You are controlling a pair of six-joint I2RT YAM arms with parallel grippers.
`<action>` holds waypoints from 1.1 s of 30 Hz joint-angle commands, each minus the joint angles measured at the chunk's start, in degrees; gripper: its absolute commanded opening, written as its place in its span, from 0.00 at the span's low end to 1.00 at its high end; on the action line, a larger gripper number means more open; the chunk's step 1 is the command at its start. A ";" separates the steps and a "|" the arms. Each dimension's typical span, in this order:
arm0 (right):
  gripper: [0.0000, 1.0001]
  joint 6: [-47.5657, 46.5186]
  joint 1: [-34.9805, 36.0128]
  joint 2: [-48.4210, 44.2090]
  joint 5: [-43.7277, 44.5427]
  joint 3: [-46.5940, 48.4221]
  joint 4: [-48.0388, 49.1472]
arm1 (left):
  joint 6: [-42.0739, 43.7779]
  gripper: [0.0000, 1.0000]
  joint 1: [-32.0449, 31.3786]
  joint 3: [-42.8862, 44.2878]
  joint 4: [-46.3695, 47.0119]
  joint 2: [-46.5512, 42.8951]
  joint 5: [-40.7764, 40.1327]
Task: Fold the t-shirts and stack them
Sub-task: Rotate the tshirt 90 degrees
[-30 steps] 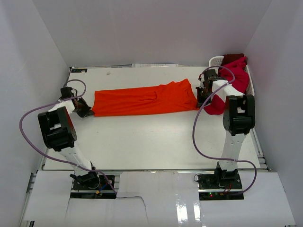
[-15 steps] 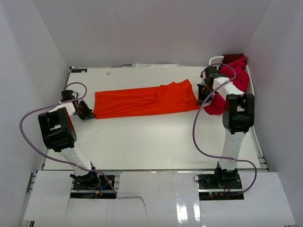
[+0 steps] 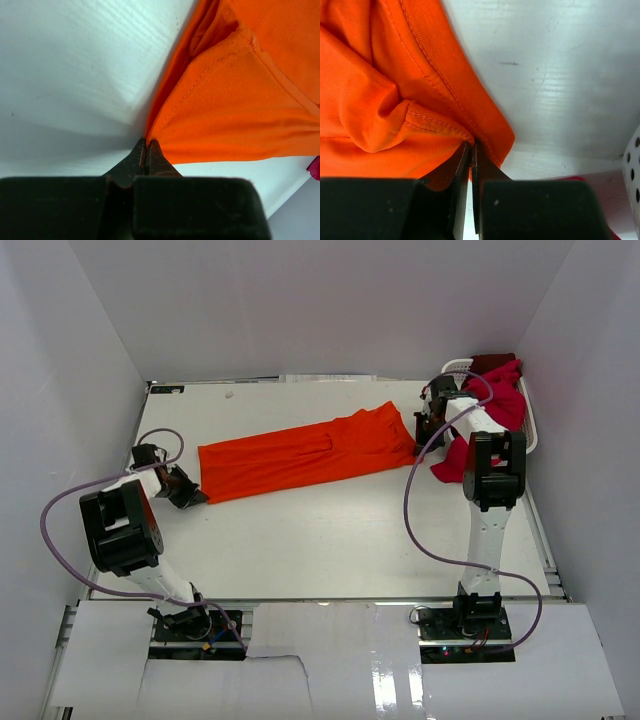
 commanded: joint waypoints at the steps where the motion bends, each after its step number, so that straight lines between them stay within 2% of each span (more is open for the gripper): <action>1: 0.08 0.77 -0.45 1.48 -0.05 2.73 -1.27 | -1.29 0.00 0.13 -1.51 -3.45 -2.77 -1.13; 5: 0.08 1.03 -0.89 2.88 -1.01 4.65 -0.83 | -1.56 0.00 -0.04 -2.39 -4.85 -5.93 0.45; 14: 0.08 2.08 -0.98 11.06 -3.47 16.61 -1.53 | -4.19 0.00 -3.38 -6.26 -7.67 -14.72 1.51; 22: 0.09 5.24 -1.06 14.66 -7.51 18.29 3.74 | -8.41 0.00 -9.97 -11.79 -7.93 -18.76 1.07; 29: 0.10 8.32 -1.24 18.87 -11.12 21.44 8.14 | -13.59 0.00 -16.99 -20.13 -6.09 -22.45 1.60; 33: 0.10 10.08 -1.50 20.20 -12.70 23.30 11.20 | -17.02 0.00 -20.07 -22.86 -6.17 -26.83 2.65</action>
